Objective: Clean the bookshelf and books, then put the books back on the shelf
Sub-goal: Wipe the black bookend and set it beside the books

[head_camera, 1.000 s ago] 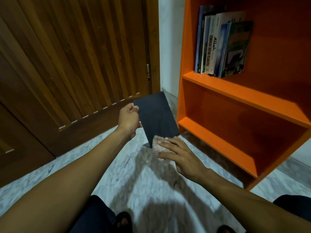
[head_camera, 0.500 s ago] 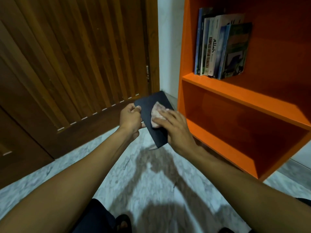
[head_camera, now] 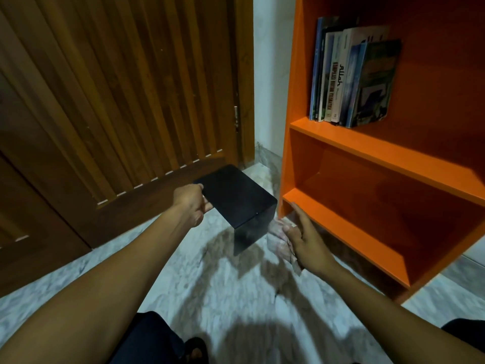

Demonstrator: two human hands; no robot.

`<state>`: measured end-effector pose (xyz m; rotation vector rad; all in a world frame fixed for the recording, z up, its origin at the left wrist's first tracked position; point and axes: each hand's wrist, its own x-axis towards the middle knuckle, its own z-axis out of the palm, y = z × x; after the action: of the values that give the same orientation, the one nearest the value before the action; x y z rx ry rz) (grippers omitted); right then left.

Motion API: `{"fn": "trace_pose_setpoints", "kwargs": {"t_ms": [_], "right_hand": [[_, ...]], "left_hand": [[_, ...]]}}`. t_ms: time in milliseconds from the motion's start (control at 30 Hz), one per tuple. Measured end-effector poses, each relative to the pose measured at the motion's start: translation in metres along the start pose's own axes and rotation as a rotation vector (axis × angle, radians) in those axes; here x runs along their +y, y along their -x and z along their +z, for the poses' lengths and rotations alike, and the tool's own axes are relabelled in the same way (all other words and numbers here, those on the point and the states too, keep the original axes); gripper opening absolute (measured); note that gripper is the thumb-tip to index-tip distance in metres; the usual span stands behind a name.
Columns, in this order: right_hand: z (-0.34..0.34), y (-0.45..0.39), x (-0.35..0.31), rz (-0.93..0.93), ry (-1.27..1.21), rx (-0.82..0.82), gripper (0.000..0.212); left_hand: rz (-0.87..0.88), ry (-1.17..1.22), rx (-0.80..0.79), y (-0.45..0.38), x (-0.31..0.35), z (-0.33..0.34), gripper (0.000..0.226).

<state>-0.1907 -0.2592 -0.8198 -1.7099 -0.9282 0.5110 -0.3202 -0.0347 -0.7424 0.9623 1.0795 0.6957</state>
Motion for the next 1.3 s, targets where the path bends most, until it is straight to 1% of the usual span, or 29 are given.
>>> {"fn": "trace_pose_setpoints", "kwargs": {"t_ms": [33, 67, 133, 167, 233, 300, 333, 400, 467, 533, 600, 667, 733, 767, 800, 833, 867, 900, 933, 967, 1000, 1067, 1100, 1133, 1233, 1300], "right_hand": [[-0.005, -0.003, -0.004, 0.026, 0.012, -0.056, 0.051], [-0.009, -0.007, -0.007, 0.035, 0.037, -0.095, 0.048], [-0.014, -0.013, -0.014, 0.038, 0.047, -0.148, 0.026], [-0.015, -0.015, -0.016, 0.041, 0.056, -0.163, 0.018], [-0.016, -0.016, -0.021, 0.063, 0.041, -0.176, 0.017], [-0.017, -0.016, -0.024, 0.090, 0.015, -0.156, 0.020], [-0.018, -0.018, -0.025, 0.113, -0.004, -0.138, 0.021], [-0.021, -0.023, -0.028, 0.176, -0.036, -0.097, 0.022], [-0.027, -0.029, -0.030, 0.247, -0.079, -0.081, 0.025], [-0.034, -0.031, -0.034, 0.298, -0.126, -0.094, 0.025], [-0.041, -0.029, -0.040, 0.332, -0.231, -0.104, 0.024], [-0.047, -0.028, -0.042, 0.367, -0.371, -0.075, 0.030], [-0.053, -0.029, -0.040, 0.401, -0.503, 0.003, 0.039], [-0.055, -0.032, -0.040, 0.413, -0.564, 0.086, 0.041], [-0.056, -0.035, -0.039, 0.405, -0.619, 0.185, 0.038], [-0.057, -0.039, -0.040, 0.369, -0.631, 0.290, 0.030], [-0.057, -0.043, -0.042, 0.318, -0.583, 0.389, 0.022], [-0.054, -0.046, -0.045, 0.242, -0.486, 0.458, 0.019], [-0.049, -0.049, -0.048, 0.159, -0.366, 0.489, 0.020], [-0.042, -0.050, -0.051, 0.070, -0.254, 0.470, 0.022], [-0.032, -0.051, -0.052, -0.028, -0.119, 0.412, 0.025], [-0.011, -0.053, -0.041, -0.209, 0.244, 0.275, 0.035], [0.000, -0.053, -0.036, -0.262, 0.410, 0.249, 0.043], [0.009, -0.053, -0.030, -0.297, 0.515, 0.257, 0.051], [0.023, -0.045, -0.021, -0.405, 0.617, 0.289, 0.069], [0.027, -0.039, -0.008, -0.462, 0.658, 0.241, 0.075]], "left_hand": [[-0.035, 0.016, -0.024, 0.002, 0.000, 0.000, 0.030], [-0.067, 0.028, -0.040, 0.004, 0.000, 0.001, 0.028], [-0.104, 0.045, -0.059, 0.007, 0.001, 0.002, 0.025], [-0.114, 0.046, -0.071, 0.009, 0.001, 0.002, 0.025], [-0.115, 0.018, -0.109, 0.012, -0.001, 0.005, 0.020], [-0.072, -0.095, -0.168, 0.022, -0.002, 0.009, 0.013], [-0.028, -0.182, -0.215, 0.030, -0.003, 0.011, 0.015], [0.071, -0.353, -0.370, 0.045, -0.005, 0.016, 0.023], [0.167, -0.466, -0.517, 0.054, -0.010, 0.020, 0.028], [0.215, -0.469, -0.580, 0.054, -0.015, 0.023, 0.030], [0.218, -0.420, -0.564, 0.048, -0.020, 0.026, 0.035], [0.195, -0.388, -0.533, 0.045, -0.022, 0.027, 0.035], [0.165, -0.388, -0.522, 0.042, -0.025, 0.026, 0.034], [0.150, -0.392, -0.518, 0.041, -0.026, 0.025, 0.034], [0.139, -0.396, -0.512, 0.041, -0.026, 0.024, 0.034], [0.129, -0.391, -0.510, 0.040, -0.026, 0.023, 0.034], [0.121, -0.383, -0.510, 0.040, -0.027, 0.023, 0.034], [0.115, -0.374, -0.514, 0.040, -0.027, 0.023, 0.034], [0.109, -0.366, -0.518, 0.040, -0.028, 0.024, 0.035], [0.100, -0.351, -0.524, 0.041, -0.029, 0.027, 0.035], [0.091, -0.328, -0.530, 0.043, -0.030, 0.030, 0.036], [0.070, -0.239, -0.527, 0.046, -0.030, 0.039, 0.038], [0.061, -0.191, -0.511, 0.048, -0.029, 0.042, 0.039], [0.051, -0.155, -0.484, 0.047, -0.027, 0.045, 0.041], [0.023, -0.098, -0.436, 0.042, -0.026, 0.041, 0.042], [0.005, -0.081, -0.416, 0.039, -0.026, 0.037, 0.042]]}}
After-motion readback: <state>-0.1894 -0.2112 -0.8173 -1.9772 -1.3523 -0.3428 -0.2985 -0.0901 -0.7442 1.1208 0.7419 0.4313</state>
